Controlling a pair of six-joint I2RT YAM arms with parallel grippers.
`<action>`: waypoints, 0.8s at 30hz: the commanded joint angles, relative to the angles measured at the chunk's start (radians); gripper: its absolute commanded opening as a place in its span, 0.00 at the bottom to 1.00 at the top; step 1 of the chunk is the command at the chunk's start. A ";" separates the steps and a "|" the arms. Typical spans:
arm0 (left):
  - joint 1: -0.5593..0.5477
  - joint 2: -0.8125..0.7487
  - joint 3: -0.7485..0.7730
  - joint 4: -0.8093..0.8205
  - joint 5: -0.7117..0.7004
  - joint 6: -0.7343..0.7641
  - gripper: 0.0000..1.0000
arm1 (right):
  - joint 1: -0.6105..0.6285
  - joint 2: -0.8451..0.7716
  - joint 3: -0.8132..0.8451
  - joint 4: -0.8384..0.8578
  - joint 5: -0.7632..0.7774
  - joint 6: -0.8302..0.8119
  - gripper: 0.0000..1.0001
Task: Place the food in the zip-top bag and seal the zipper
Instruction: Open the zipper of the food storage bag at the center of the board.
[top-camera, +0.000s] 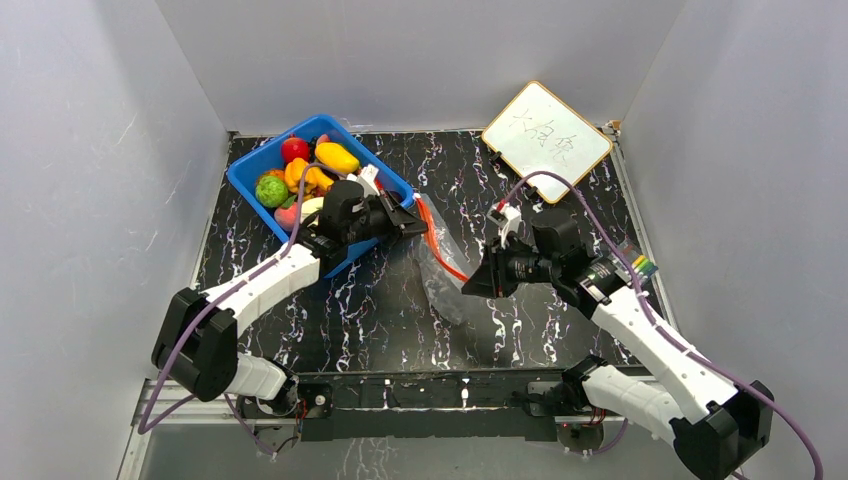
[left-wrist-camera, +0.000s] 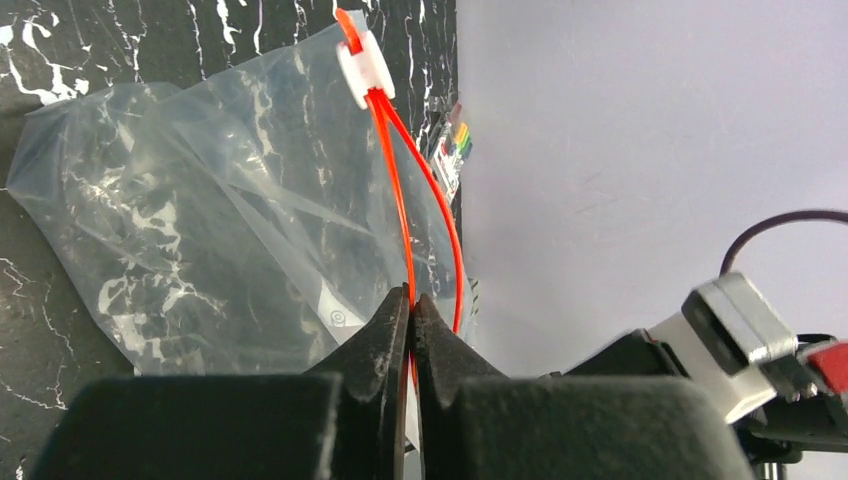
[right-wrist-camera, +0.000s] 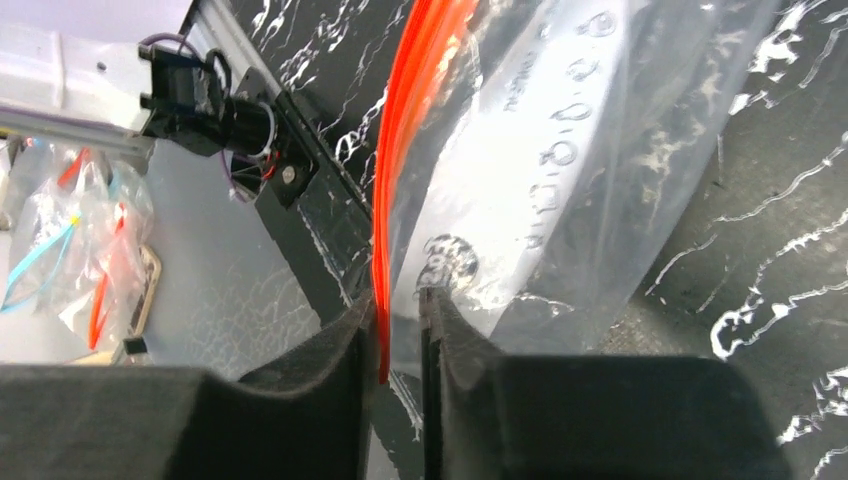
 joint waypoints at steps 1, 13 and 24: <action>-0.005 -0.017 0.008 0.036 0.056 0.007 0.00 | 0.005 0.013 0.135 -0.019 0.161 0.079 0.29; -0.006 -0.104 0.083 -0.105 0.071 0.090 0.00 | 0.005 0.142 0.383 -0.044 0.431 0.225 0.64; -0.007 -0.112 0.158 -0.212 0.025 0.138 0.00 | 0.090 0.295 0.514 -0.070 0.492 0.278 0.61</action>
